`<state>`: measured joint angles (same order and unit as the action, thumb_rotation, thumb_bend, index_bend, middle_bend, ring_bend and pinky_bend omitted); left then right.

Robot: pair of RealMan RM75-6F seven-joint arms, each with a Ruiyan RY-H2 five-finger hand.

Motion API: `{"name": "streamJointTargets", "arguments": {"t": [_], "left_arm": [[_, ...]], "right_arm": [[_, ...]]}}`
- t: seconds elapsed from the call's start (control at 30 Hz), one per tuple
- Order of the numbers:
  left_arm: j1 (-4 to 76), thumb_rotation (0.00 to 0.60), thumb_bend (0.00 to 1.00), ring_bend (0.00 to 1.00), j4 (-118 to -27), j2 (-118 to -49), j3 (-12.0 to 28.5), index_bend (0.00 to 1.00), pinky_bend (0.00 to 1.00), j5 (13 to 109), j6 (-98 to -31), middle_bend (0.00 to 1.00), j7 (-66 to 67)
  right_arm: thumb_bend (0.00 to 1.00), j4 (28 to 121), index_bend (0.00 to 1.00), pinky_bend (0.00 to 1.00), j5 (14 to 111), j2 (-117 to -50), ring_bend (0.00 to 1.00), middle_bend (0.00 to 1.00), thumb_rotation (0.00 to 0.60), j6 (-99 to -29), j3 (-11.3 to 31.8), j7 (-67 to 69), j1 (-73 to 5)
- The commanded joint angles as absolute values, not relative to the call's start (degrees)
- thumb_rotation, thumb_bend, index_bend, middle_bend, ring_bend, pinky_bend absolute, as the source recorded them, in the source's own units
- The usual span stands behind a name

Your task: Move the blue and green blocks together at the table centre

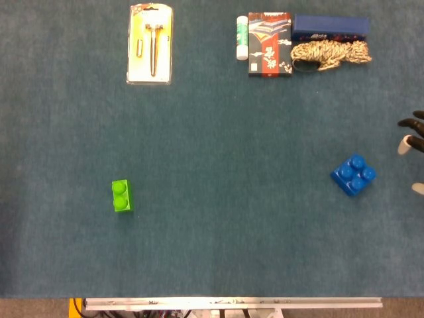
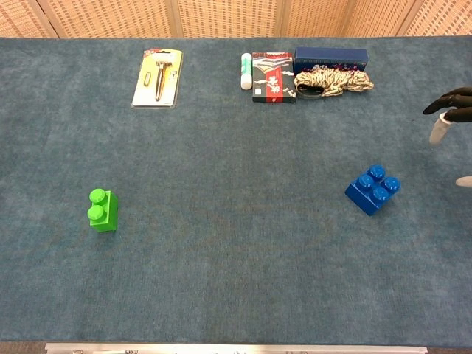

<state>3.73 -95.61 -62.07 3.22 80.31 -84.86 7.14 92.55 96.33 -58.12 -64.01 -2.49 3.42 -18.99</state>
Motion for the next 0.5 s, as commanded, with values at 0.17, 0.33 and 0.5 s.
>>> {"name": "streamJointTargets", "arguments": {"t": [0.17, 0.33, 0.5], "left_arm": [[3.7, 0.6, 0.0, 0.27, -95.8, -61.9, 3.2, 0.46, 0.45, 80.4, -84.9, 0.39, 6.8], [3.6, 0.6, 0.0, 0.27, -95.7, -61.7, 3.4, 0.46, 0.45, 80.2, -84.9, 0.39, 6.3], [3.5, 0.6, 0.0, 0.28, -95.8, -61.5, 3.6, 0.46, 0.45, 80.0, -85.0, 0.39, 5.8]], "right_arm": [[0.04, 94.2, 0.29, 0.09, 93.5, -58.3, 0.04, 0.13, 0.6, -57.7, -2.4, -2.1, -22.4], [0.04, 94.1, 0.28, 0.08, 91.4, -60.1, 0.03, 0.13, 0.6, -54.3, -1.8, -5.0, -24.3], [0.04, 93.2, 0.28, 0.08, 89.7, -62.3, 0.03, 0.12, 0.6, -51.7, -1.4, -7.6, -26.0]]}}
